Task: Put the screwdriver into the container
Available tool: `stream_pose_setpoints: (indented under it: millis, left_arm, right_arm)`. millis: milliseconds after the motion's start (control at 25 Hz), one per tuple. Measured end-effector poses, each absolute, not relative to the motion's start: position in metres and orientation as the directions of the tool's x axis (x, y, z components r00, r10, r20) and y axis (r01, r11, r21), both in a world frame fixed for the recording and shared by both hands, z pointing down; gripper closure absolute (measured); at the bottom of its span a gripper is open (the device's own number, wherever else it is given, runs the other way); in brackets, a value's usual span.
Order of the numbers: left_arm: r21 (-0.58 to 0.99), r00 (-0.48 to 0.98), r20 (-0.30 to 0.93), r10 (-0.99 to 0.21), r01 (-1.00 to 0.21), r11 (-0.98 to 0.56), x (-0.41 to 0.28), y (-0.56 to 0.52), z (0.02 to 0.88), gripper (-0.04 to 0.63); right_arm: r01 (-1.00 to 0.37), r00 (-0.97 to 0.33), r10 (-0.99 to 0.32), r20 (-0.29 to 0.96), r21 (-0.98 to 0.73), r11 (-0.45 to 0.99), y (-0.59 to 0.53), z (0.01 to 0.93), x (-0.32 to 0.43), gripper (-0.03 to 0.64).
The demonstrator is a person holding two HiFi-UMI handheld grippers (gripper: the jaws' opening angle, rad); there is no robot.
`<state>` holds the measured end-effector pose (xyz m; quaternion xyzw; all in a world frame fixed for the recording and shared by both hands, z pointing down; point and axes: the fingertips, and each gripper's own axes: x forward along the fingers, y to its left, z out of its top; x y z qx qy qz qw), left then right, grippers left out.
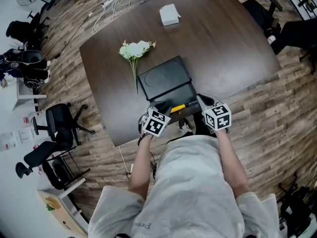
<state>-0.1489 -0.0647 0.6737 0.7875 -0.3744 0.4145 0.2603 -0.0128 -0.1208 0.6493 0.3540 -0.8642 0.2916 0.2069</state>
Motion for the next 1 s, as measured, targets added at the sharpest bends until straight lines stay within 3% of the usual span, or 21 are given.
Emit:
stream_pose_setpoints:
  millis: [480,1000]
  left_arm:
    - [0.247,0.417,0.727,-0.546,-0.900,-0.358,-0.181,-0.051,0.656,0.430]
    - [0.287,0.324,0.667,-0.671,-0.943,-0.170,-0.208,-0.028,0.649,0.431]
  right_arm:
    - [-0.722,-0.671,-0.486,0.560,-0.344,0.601,-0.099,0.647,-0.025,0.615]
    - [-0.707,-0.681,-0.483,0.551,-0.322,0.630,-0.083,0.640,-0.040,0.615]
